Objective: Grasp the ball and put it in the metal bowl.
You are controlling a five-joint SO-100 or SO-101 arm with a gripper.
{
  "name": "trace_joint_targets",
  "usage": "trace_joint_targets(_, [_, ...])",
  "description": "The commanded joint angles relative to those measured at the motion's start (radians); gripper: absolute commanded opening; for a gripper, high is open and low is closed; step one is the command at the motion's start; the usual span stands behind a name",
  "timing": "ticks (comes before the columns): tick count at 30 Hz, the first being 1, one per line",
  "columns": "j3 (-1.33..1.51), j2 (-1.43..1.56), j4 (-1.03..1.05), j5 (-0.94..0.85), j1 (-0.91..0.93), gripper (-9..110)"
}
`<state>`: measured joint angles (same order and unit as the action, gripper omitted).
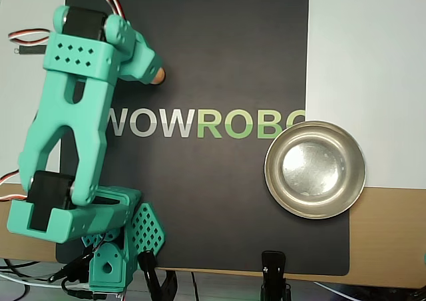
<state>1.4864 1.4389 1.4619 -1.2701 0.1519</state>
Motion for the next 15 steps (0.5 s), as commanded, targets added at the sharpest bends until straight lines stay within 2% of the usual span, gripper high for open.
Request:
trace_joint_targets(1, [-0.003,0.006,-0.006,-0.005,0.008,32])
trace_joint_targets(15, [0.0,0.005,-0.003,-0.006,0.025,32])
